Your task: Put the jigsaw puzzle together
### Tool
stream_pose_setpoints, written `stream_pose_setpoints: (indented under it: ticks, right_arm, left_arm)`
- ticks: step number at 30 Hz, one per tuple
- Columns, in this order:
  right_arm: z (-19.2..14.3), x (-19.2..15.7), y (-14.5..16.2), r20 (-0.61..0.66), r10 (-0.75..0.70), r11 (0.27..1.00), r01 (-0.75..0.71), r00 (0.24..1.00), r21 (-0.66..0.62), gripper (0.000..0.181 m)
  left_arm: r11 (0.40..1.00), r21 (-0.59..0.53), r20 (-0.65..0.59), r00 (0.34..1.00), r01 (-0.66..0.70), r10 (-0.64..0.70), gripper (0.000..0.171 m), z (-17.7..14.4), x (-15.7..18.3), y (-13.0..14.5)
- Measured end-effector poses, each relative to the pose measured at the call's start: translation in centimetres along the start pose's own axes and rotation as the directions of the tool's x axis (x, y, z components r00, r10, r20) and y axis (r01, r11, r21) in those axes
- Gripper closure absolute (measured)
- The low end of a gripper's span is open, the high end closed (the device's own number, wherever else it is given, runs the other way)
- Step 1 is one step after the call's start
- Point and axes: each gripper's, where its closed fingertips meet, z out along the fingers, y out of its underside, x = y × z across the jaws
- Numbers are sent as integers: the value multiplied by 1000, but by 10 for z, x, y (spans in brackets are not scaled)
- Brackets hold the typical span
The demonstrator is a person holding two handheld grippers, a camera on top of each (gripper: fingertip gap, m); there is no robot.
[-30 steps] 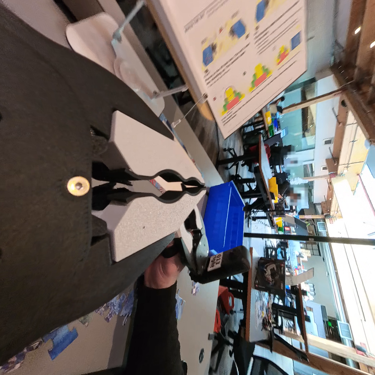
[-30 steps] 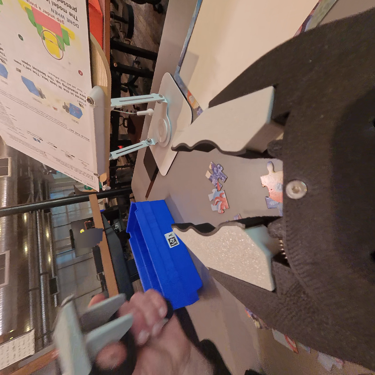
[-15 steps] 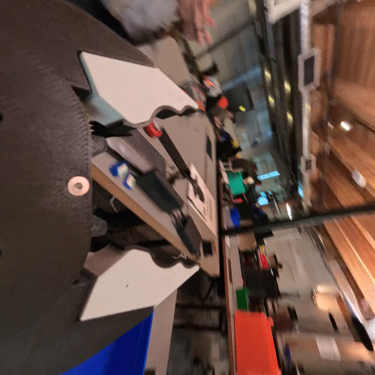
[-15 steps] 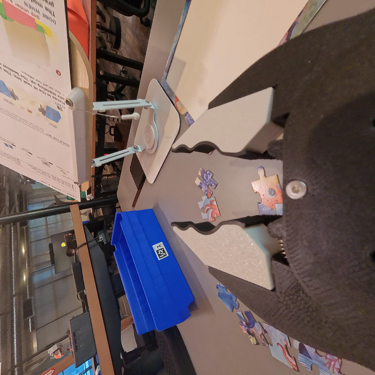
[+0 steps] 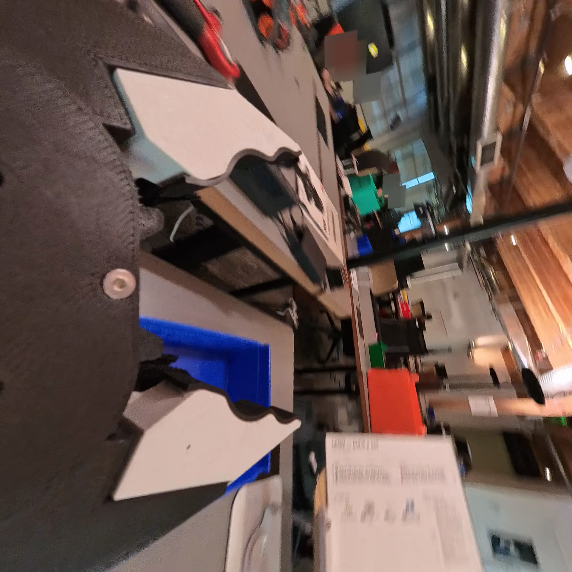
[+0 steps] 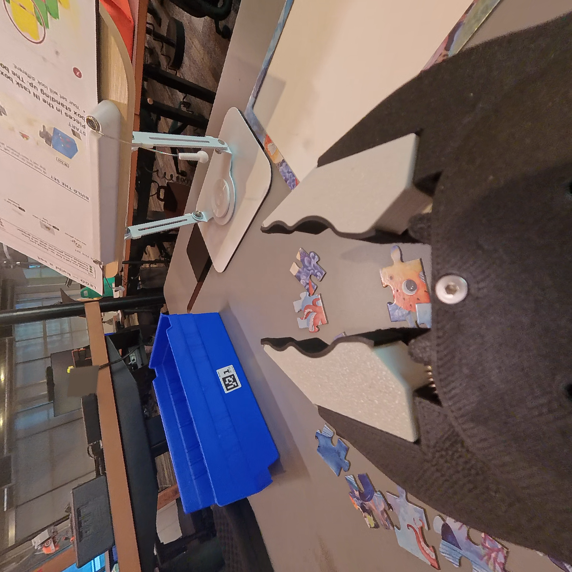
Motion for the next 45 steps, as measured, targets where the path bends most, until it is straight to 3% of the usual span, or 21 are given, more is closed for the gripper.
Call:
stream_pose_setpoints:
  ticks: [2,4,8,11,14,17,20,45]
  right_arm:
    - [0,0,1,2,5,1000,-5,1000,-3,116]
    - [0,-1,1,2,2,1000,-2,1000,-5,116]
    - [0,-1,0,-1,-10,1000,10,1000,-7,116]
    - [-1,0,1,-1,-3,1000,3,1000,-9,116]
    - [-1,0,1,-1,0,1000,0,1000,-9,116]
    - [-1,-1,0,5,7,1000,-7,1000,-4,117]
    - [1,-3,4,9,5,1000,-5,1000,-18,117]
    - [6,-12,8,30,-4,999,5,1000,-38,117]
  left_arm:
    - [999,24,-85,995,-44,45,26,8,52,-5]
    - [998,56,-253,967,13,2,36,11,118,-9]
    - [995,71,-550,835,75,-24,58,-4,252,-7]
    - [989,143,-603,795,33,61,61,-13,314,4]
    - [982,179,-645,762,66,66,68,-23,344,17]
    - [984,177,-667,737,16,108,67,-25,359,30]
    - [976,217,-666,734,21,132,70,-28,356,24]
    - [982,188,-699,707,31,112,68,-27,356,36]
